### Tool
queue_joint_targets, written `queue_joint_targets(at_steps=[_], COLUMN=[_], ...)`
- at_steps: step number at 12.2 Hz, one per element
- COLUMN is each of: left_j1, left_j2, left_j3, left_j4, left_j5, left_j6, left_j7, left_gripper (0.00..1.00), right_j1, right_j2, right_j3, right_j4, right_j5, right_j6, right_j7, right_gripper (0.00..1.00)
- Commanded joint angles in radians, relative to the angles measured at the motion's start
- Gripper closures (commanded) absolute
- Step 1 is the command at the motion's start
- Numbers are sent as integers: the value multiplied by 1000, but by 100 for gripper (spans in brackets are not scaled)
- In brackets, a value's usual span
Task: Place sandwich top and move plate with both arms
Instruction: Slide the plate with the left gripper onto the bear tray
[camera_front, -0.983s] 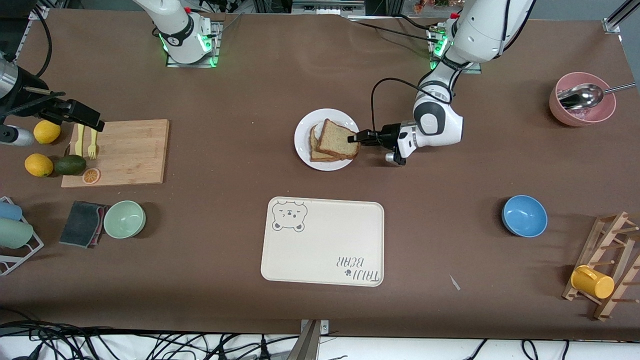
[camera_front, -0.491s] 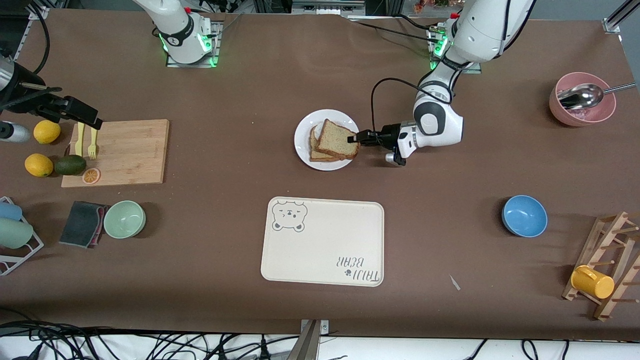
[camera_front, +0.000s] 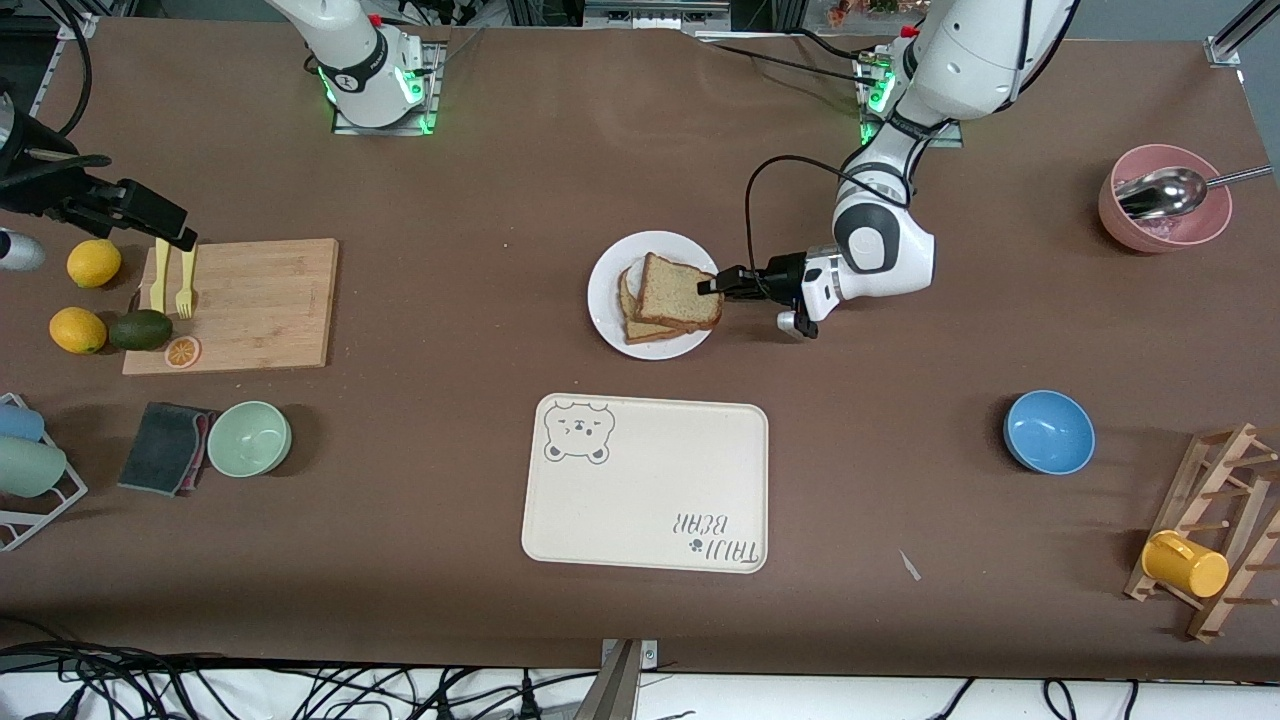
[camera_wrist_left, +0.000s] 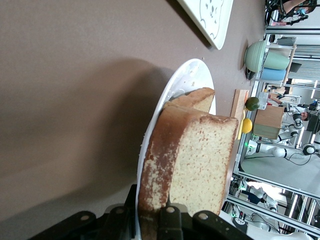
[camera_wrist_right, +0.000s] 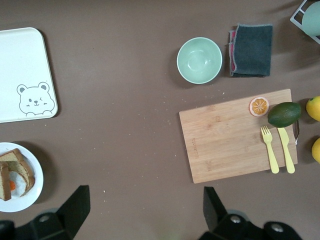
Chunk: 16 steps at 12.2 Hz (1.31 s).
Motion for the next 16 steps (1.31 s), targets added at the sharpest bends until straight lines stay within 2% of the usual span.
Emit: queue_joint_targets(at_steps=[1,4,8,13,16], left_j1=[21,36,70,67,61], left_j2=[-50,-42,11,166,232], left_j3=[-3,3,14,67,73], left_j4=[-10,39,155,375,461], left_j5=[-42,-45,-62,-79,-111], left_j6=[-15,-18,-17,-15,-11], left_j7=[12,6,-3,-3,-6], left_gripper=[81,81,80,80,79], right_j1=[-6,0,5,-3,-3], right_j2=[-8,-6,1,26,43], right_j3=[8,19,51,44,44], right_j4=[-3,-3,-9,-8,-8], right_j5=[10,12,16,16,16], right_j6=[11,11,22,78,109], right_j7=[-6,-17,-15,-15,-15], right_gripper=[0,0,0,0,0])
